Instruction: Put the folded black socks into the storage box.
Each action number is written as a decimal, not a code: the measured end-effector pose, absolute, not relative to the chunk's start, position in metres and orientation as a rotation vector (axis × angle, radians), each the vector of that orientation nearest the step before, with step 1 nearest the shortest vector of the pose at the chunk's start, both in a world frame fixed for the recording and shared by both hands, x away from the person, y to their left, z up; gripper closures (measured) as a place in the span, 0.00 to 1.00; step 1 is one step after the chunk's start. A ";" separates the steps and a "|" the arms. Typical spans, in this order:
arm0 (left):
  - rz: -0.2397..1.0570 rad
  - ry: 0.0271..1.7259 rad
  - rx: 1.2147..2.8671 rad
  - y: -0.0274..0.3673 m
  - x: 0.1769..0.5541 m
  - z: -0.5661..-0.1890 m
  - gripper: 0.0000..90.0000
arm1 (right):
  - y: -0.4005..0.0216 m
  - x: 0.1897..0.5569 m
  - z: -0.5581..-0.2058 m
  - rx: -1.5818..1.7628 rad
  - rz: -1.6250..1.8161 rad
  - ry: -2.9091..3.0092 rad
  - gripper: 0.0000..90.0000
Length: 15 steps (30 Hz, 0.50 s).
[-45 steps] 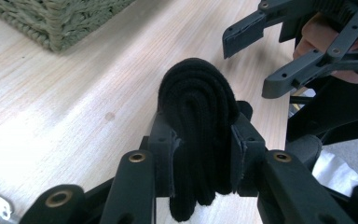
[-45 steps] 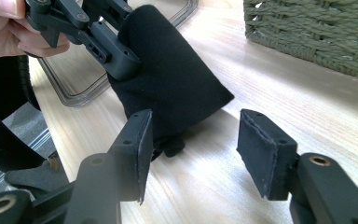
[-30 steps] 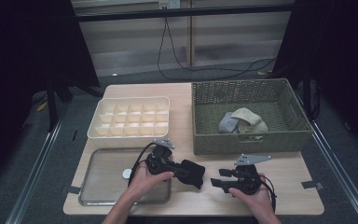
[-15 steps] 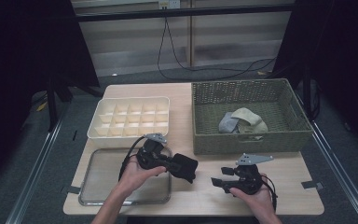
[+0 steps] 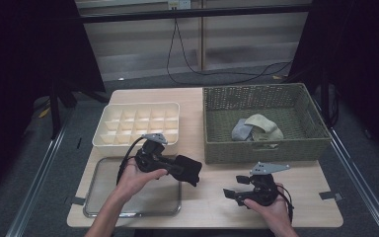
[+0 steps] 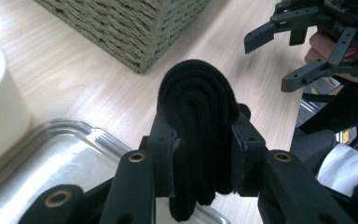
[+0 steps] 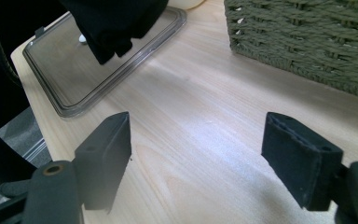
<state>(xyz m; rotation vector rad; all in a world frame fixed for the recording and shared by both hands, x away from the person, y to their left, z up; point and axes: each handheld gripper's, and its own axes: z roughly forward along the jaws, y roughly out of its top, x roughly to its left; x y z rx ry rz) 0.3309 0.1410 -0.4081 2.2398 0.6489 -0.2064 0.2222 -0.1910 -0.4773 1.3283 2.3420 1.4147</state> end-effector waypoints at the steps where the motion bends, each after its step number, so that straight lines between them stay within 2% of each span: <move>1: -0.219 0.655 2.226 0.142 0.333 -0.407 0.74 | -0.191 0.222 -0.477 1.330 1.416 2.342 0.25; 15: -0.176 0.686 2.238 0.152 0.354 -0.384 0.74 | -0.192 0.223 -0.478 1.342 1.411 2.341 0.23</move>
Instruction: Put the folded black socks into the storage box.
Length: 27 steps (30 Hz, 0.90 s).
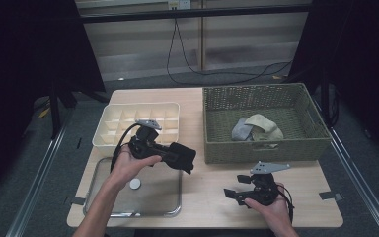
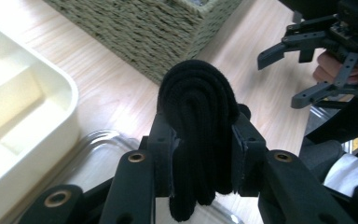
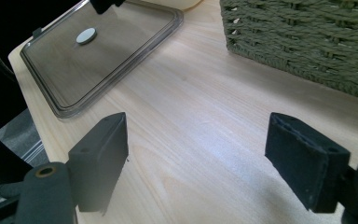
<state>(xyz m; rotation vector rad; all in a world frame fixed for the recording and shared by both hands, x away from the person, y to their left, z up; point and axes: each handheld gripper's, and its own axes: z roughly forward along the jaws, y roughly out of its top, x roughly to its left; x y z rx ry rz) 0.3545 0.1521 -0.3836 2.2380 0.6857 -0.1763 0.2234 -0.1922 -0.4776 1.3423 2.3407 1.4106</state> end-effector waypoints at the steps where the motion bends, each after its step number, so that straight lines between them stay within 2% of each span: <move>1: -0.171 0.696 2.234 0.154 0.355 -0.382 0.74 | -0.192 0.223 -0.478 1.342 1.412 2.340 0.23; 27: -0.065 0.762 2.217 0.188 0.394 -0.339 0.74 | -0.193 0.224 -0.478 1.336 1.412 2.355 0.22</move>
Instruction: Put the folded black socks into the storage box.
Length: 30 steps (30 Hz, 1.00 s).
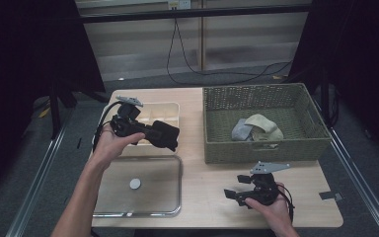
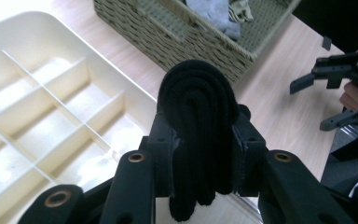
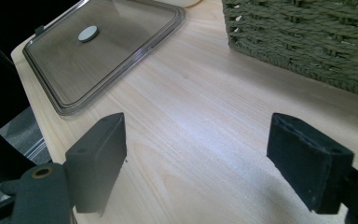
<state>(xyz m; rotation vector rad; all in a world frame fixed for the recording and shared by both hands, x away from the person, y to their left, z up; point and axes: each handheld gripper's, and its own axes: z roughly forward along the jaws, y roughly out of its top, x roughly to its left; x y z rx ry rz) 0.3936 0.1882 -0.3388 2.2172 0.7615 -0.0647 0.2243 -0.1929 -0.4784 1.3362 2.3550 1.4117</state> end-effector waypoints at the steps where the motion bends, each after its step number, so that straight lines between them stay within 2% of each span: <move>1: -0.060 0.762 2.224 0.189 0.395 -0.337 0.74 | -0.193 0.224 -0.478 1.335 1.411 2.356 0.22; 19: 0.001 0.804 2.365 0.190 0.430 -0.329 0.74 | -0.191 0.224 -0.479 1.344 1.408 2.366 0.22; 30: -0.007 0.886 2.437 0.174 0.450 -0.349 0.74 | -0.191 0.223 -0.479 1.338 1.402 2.375 0.22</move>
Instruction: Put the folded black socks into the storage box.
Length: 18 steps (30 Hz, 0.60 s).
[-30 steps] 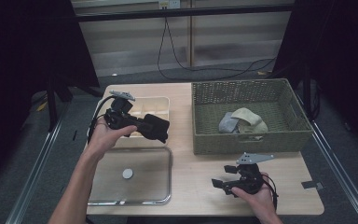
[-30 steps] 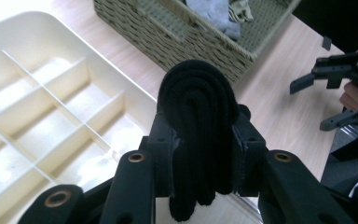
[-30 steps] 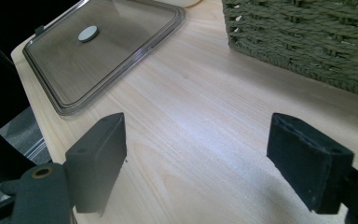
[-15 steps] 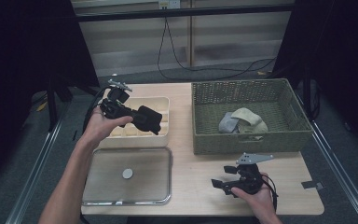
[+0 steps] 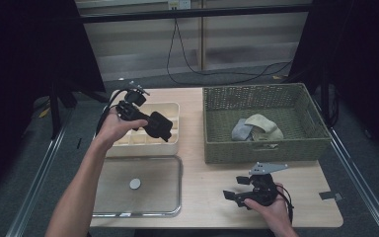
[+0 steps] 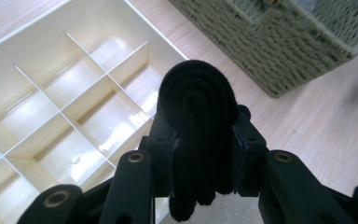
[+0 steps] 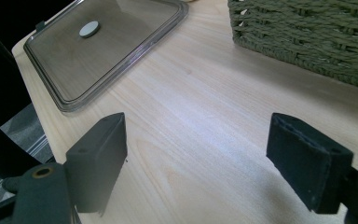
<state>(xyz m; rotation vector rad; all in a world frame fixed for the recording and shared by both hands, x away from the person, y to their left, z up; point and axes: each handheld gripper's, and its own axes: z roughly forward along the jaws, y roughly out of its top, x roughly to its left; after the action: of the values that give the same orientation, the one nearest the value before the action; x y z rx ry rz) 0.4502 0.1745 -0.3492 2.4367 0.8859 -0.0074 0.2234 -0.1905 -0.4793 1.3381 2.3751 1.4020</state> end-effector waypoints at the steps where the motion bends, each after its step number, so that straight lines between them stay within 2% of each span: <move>1: 0.005 0.876 2.460 0.174 0.452 -0.350 0.74 | -0.191 0.223 -0.479 1.341 1.403 2.374 0.22; 18: -0.016 0.894 2.506 0.152 0.458 -0.368 0.74 | -0.191 0.222 -0.478 1.336 1.413 2.371 0.22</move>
<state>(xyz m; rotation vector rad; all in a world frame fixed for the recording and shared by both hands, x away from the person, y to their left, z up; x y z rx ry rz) 0.4576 0.1524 -0.3682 2.5061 0.8936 -0.0158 0.2224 -0.1909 -0.4785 1.3362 2.3711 1.4132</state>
